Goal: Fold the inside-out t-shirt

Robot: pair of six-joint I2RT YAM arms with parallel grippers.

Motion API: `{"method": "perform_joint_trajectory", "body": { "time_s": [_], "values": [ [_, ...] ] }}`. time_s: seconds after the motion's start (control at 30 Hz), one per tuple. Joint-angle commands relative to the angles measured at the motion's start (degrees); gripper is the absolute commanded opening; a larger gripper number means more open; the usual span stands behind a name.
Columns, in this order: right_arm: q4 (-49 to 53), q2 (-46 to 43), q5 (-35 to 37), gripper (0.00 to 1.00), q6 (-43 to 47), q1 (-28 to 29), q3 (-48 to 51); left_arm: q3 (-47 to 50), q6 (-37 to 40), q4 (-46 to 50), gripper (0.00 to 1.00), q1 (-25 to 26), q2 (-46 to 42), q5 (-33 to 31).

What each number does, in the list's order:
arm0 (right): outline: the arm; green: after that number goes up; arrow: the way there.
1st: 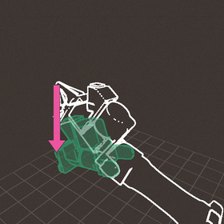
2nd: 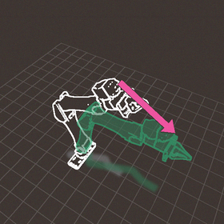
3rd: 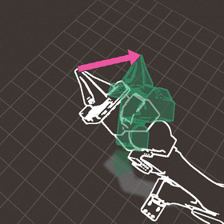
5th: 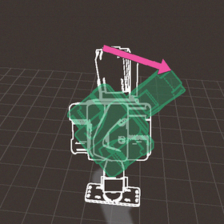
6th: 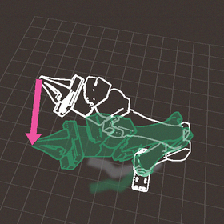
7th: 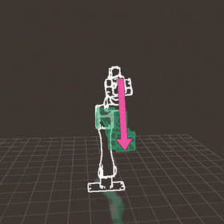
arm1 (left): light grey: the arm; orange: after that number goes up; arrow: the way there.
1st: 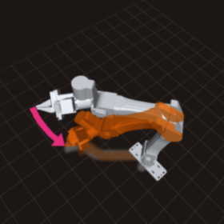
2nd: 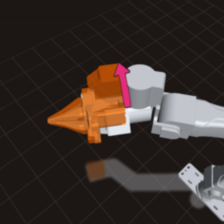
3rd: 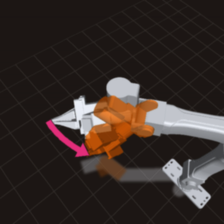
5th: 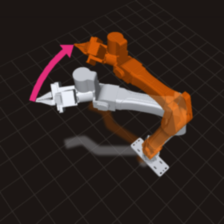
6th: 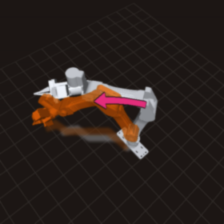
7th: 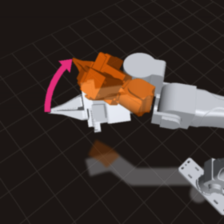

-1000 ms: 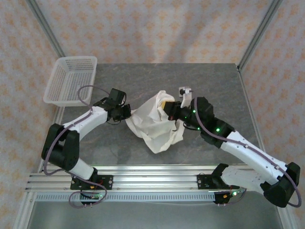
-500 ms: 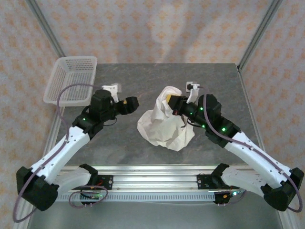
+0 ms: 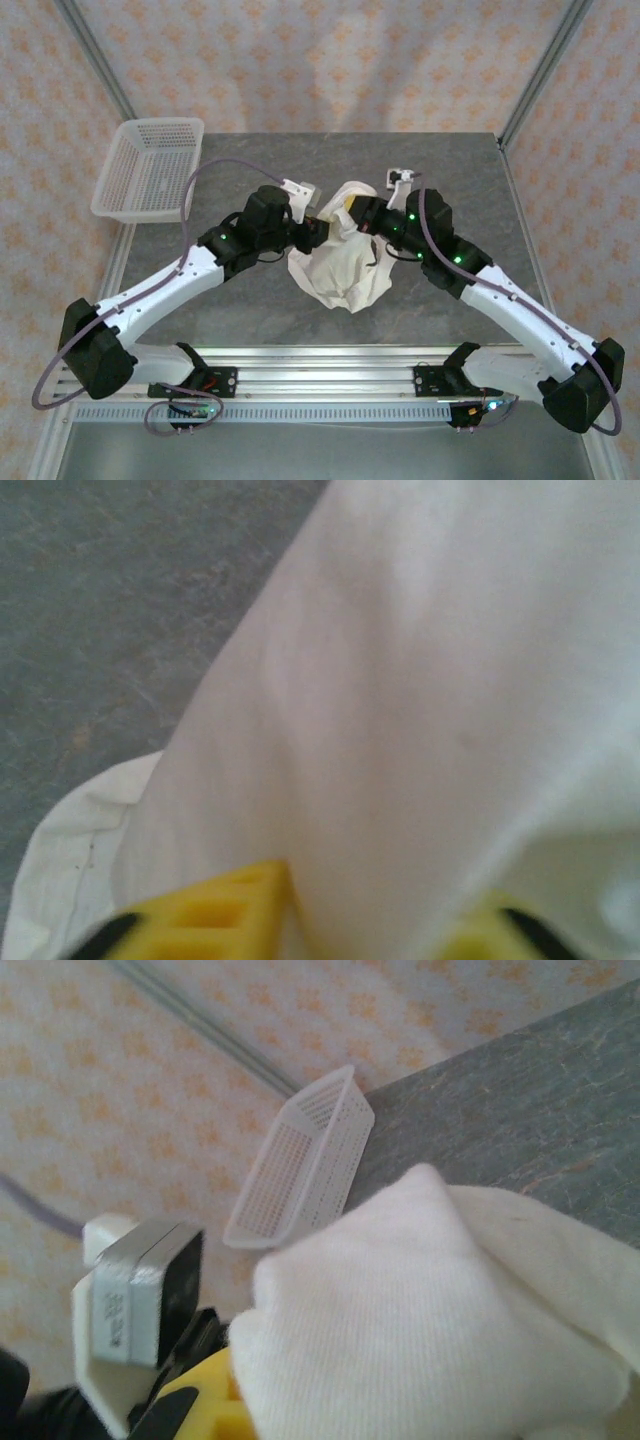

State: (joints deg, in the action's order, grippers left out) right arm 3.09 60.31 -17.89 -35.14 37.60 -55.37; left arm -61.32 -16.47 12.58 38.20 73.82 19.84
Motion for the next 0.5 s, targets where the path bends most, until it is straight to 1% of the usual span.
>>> {"method": "perform_joint_trajectory", "body": {
  "time_s": [0.0, 0.07, 0.1, 0.17, 0.2, 0.23, 0.27, 0.37, 0.43, 0.47],
  "values": [
    [-4.5, -1.4, -1.7, 0.00, -7.9, -2.7, 3.1, 0.2, -0.7, -0.8, 0.00, -0.9, -4.8, -4.2],
    [-3.1, -2.9, -1.1, 0.00, -9.7, -5.0, 6.4, 0.9, -4.1, -1.3, 0.00, -3.1, -7.7, -3.7],
    [-3.4, -4.0, -1.4, 0.00, -11.1, -6.6, 9.0, 1.6, -6.4, -1.9, 0.00, -5.1, -9.4, -2.7],
    [-7.4, -5.4, -4.5, 0.05, -16.0, -10.8, 15.8, 2.7, -9.8, -1.9, 0.00, -9.1, -12.3, -2.6],
    [-10.9, -5.4, -7.6, 0.06, -18.6, -12.9, 19.4, 3.2, -10.9, -1.5, 0.00, -11.1, -13.4, -3.0],
    [-13.2, -5.1, -9.4, 0.06, -19.5, -13.7, 21.6, 3.6, -11.4, -1.3, 0.00, -12.4, -13.9, -2.9],
    [-12.7, -4.7, -9.8, 0.08, -19.5, -13.9, 23.1, 3.9, -11.2, -1.4, 0.00, -13.3, -14.1, -2.0],
    [-10.8, -4.3, -13.1, 0.12, -17.1, -13.9, 24.8, 4.1, -10.1, -1.8, 0.00, -13.7, -12.6, 2.6],
    [-9.0, -5.8, -13.7, 0.19, -14.8, -13.6, 24.7, 4.6, -10.7, -2.5, 0.00, -13.7, -11.4, 4.7],
    [-8.5, -7.1, -14.3, 0.17, -13.1, -13.3, 24.4, 5.5, -11.2, -3.2, 0.00, -13.7, -11.1, 5.1]
  ]
}}
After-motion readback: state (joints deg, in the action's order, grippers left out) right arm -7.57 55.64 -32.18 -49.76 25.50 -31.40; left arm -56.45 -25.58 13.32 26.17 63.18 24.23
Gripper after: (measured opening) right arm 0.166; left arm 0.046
